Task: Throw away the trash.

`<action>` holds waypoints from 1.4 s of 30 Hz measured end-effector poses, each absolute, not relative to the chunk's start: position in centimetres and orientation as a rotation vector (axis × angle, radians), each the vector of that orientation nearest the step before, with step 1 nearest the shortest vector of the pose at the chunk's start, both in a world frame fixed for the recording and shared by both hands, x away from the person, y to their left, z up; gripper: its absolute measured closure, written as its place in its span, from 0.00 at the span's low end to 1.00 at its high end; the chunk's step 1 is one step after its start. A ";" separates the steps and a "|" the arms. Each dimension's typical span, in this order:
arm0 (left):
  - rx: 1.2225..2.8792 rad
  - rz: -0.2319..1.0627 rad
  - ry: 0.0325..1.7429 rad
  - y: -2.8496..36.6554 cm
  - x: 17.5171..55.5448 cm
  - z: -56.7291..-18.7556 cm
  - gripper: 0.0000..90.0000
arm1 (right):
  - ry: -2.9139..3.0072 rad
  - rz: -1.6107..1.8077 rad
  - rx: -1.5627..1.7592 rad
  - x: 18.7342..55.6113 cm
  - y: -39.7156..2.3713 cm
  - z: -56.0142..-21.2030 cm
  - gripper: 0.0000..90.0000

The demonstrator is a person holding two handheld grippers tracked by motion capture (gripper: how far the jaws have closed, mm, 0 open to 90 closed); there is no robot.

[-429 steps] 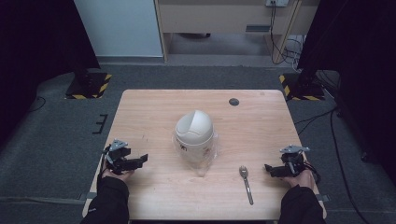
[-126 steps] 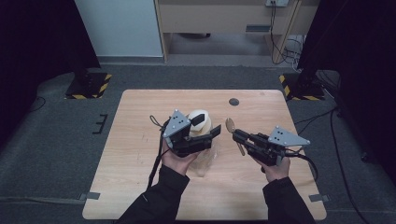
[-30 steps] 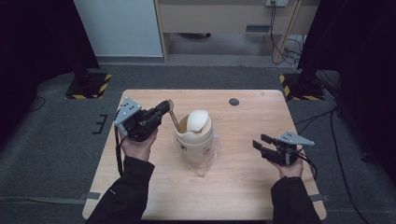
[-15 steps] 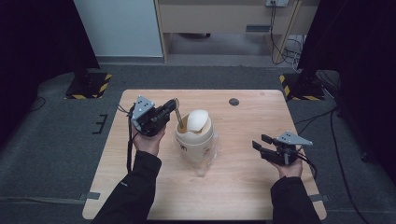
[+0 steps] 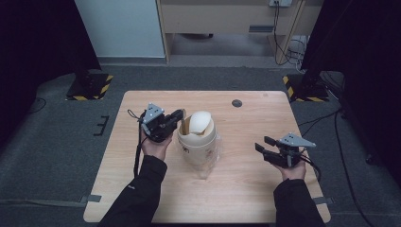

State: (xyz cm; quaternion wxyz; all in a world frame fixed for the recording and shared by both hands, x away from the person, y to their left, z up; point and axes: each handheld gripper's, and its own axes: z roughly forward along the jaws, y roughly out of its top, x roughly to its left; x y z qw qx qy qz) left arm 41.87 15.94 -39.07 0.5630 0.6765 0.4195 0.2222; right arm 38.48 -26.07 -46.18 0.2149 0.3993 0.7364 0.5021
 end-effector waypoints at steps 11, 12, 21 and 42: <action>1.608 0.513 0.994 18.7 40.3 -38.9 0.73 | 2.034 1.395 1.122 38.5 -26.3 -46.2 0.50; 1.606 0.515 0.998 19.1 40.0 -38.8 0.72 | 2.033 1.394 1.124 38.5 -26.3 -46.2 0.50; 1.663 0.555 1.033 23.3 36.8 -40.0 0.62 | 2.019 1.390 1.140 38.4 -26.5 -46.3 0.46; 1.925 0.543 1.370 29.1 37.1 -48.9 0.21 | 2.000 1.354 1.237 39.2 -27.4 -47.8 0.18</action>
